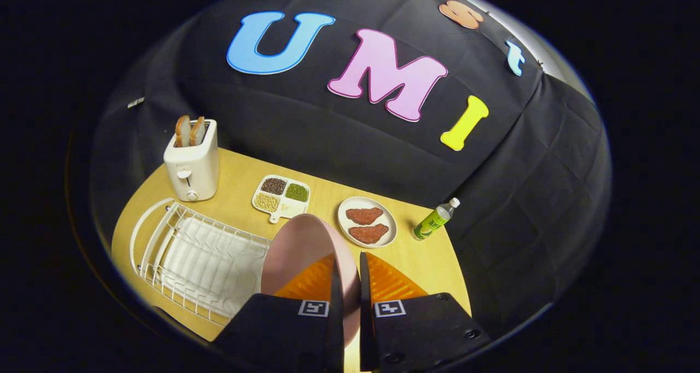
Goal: Take the plate from the dish rack, then take the spoon from the basket and place it into the plate.
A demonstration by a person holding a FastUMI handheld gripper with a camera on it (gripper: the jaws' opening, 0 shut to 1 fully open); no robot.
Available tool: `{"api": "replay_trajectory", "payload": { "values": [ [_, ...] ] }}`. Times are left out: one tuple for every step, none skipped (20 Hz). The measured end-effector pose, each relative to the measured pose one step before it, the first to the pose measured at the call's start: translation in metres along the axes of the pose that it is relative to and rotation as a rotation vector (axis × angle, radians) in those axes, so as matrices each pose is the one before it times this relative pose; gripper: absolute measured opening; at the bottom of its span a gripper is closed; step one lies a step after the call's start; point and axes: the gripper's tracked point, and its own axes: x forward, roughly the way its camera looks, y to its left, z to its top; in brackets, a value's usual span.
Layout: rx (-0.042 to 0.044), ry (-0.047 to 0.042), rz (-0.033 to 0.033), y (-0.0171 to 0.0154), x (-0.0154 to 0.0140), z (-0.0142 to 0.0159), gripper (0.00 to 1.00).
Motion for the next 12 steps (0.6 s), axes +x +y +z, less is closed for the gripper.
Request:
{"api": "replay_trajectory", "payload": {
  "values": [
    [0.02426, -0.02107, 0.03482, -0.00328, -0.0069, 0.00359, 0.16],
    [0.02919, -0.01684, 0.03927, -0.00295, -0.00674, -0.00048, 0.16],
    [0.03628, -0.00548, 0.03322, -0.00519, -0.00869, -0.00176, 0.16],
    [0.02595, -0.00134, 0.02305, -0.00476, -0.00681, -0.00369, 0.15],
    [0.02174, 0.00689, 0.01735, -0.00604, -0.00738, -0.00586, 0.15],
    [0.0174, 0.00807, 0.01797, -0.00643, -0.0072, -0.00654, 0.15],
    [0.01442, 0.00881, 0.01766, -0.00537, -0.00559, -0.00746, 0.15],
    [0.01273, 0.0073, 0.01884, -0.00515, -0.00545, -0.00946, 0.15],
    [0.01226, 0.00747, 0.01931, -0.00476, -0.0058, -0.00954, 0.15],
    [0.00843, 0.01093, 0.01549, -0.0062, -0.0052, -0.01103, 0.15],
    [0.01087, 0.0136, 0.01476, -0.00476, -0.00525, -0.01269, 0.15],
    [0.01258, 0.01963, 0.01471, -0.003, -0.00597, -0.01279, 0.15]
  ]
}}
